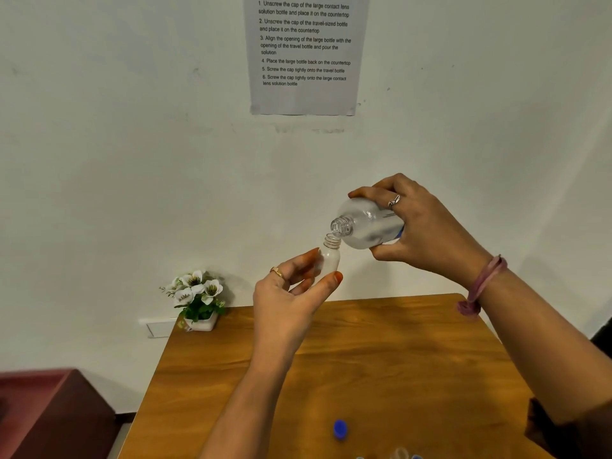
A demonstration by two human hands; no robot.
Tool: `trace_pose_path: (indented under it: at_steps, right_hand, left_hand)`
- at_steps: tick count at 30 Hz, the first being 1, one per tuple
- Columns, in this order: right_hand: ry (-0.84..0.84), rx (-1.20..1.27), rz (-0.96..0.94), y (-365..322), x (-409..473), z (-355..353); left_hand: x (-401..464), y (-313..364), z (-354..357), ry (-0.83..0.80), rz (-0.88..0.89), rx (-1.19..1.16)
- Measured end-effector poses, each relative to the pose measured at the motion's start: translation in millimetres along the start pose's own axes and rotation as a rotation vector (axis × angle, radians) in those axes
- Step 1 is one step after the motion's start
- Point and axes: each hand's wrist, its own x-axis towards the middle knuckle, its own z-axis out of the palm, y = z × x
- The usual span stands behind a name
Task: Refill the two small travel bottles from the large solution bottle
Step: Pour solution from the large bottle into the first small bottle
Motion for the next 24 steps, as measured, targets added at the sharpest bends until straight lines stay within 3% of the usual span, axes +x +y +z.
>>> trace_pose_path:
  at_steps: [24]
  right_hand:
    - [0.023,-0.079,-0.082,-2.4,5.7,-9.4]
  left_hand:
    - [-0.8,3.6,2.2,-0.010,-0.009,-0.043]
